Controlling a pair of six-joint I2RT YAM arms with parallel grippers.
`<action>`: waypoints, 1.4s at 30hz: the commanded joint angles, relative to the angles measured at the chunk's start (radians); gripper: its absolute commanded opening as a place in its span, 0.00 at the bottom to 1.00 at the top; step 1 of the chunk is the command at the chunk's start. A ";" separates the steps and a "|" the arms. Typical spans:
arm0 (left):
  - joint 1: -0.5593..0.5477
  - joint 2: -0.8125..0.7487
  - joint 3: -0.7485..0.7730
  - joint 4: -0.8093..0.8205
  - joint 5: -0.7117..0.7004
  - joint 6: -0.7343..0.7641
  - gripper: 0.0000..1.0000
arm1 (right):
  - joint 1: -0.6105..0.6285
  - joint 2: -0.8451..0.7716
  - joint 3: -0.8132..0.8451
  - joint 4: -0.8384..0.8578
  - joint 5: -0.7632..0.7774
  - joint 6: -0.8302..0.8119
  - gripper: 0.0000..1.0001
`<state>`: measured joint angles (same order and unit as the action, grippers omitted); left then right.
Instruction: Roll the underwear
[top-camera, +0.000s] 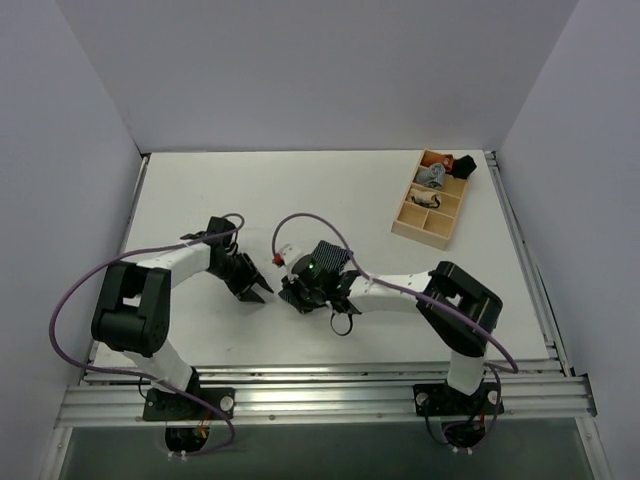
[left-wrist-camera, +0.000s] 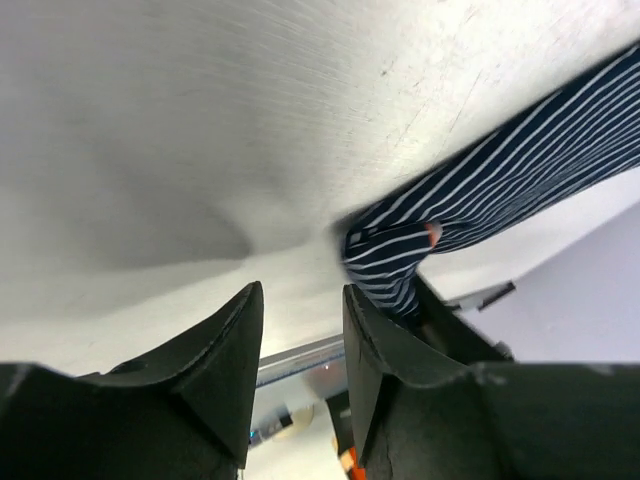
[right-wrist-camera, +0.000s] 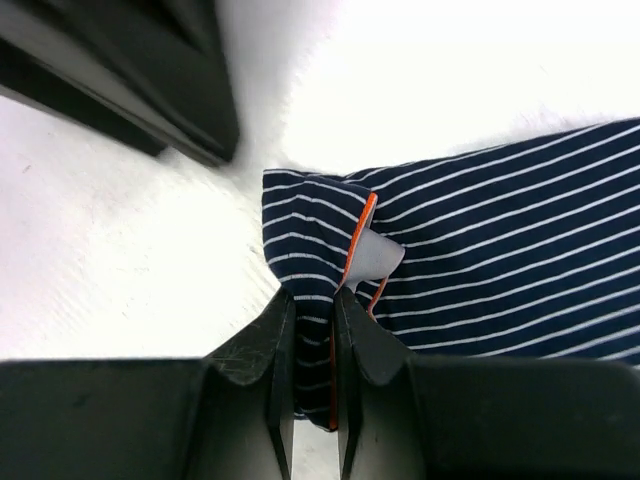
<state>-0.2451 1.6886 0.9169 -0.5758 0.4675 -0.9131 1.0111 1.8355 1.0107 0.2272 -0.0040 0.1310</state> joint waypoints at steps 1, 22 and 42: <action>0.010 -0.087 0.048 -0.107 -0.113 0.013 0.46 | -0.088 -0.025 -0.135 -0.025 -0.219 0.157 0.00; -0.167 -0.164 -0.052 0.157 -0.064 -0.135 0.61 | -0.244 0.041 -0.460 0.666 -0.679 0.498 0.00; -0.266 0.074 0.025 0.081 -0.062 -0.165 0.14 | -0.244 -0.016 -0.426 0.504 -0.622 0.449 0.19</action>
<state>-0.4976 1.7206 0.9028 -0.4541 0.4091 -1.1023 0.7609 1.8519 0.5751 0.9970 -0.6895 0.6609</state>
